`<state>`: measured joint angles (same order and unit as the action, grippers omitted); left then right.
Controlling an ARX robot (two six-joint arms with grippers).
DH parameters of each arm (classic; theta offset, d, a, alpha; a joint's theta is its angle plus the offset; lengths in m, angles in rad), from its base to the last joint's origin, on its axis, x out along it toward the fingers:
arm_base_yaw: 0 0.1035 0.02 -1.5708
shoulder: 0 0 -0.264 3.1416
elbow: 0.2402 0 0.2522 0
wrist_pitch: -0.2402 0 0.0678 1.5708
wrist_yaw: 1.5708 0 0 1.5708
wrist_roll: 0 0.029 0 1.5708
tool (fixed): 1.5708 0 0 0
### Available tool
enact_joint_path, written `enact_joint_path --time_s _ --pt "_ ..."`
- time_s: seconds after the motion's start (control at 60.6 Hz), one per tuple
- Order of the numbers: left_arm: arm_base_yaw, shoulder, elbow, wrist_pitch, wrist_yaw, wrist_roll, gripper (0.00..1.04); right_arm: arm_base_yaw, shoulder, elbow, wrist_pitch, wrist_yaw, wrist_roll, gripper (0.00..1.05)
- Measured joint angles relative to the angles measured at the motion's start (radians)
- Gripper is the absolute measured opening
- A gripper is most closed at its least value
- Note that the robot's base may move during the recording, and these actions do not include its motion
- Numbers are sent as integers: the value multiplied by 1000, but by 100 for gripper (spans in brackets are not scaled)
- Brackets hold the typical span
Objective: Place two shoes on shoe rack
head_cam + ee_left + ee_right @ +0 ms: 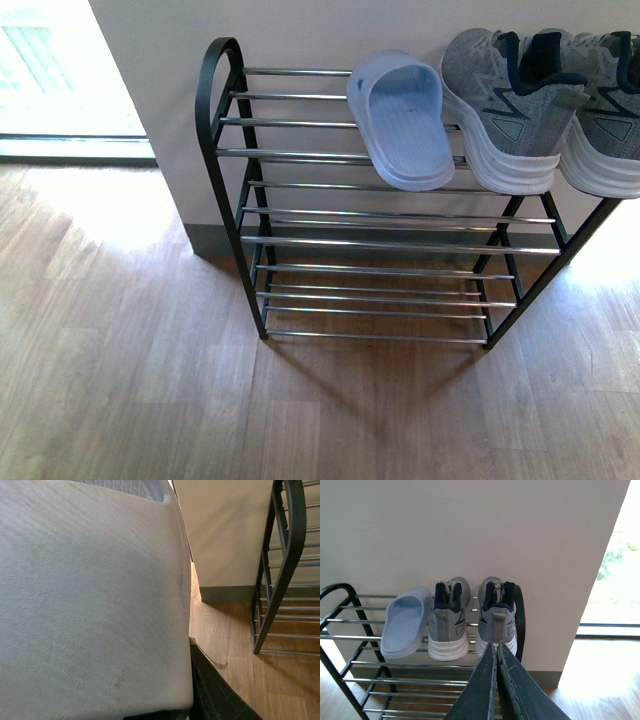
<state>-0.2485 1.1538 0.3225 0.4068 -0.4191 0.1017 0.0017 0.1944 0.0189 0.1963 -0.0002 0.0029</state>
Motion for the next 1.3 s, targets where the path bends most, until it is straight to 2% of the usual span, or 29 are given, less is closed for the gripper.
enact_joint_path --time_s 0.099,0.198,0.611,0.759,0.825,0.891,1.122,1.188,1.304 --pt "0 0 0 0 0 0 2 0 -29 0 -29 0 0 2" --pt "0 0 0 0 0 0 2 0 -146 0 -177 2 0 2" --pt "0 0 0 0 0 0 2 0 -188 0 -193 2 -1 3" --pt "-4 3 -1 11 -18 -19 2 0 -188 0 -193 2 0 27" --pt "-21 39 5 85 -106 -113 2 0 -188 0 -193 1 0 38" --pt "-23 86 39 82 -86 -196 2 0 -188 0 -193 1 0 50" --pt "-16 395 296 65 164 -317 2 0 -188 0 -193 1 0 85" --pt "-18 530 428 41 278 -329 2 0 -188 0 -193 1 0 97" --pt "-37 684 606 -21 373 -315 2 0 -188 0 -193 1 0 95"
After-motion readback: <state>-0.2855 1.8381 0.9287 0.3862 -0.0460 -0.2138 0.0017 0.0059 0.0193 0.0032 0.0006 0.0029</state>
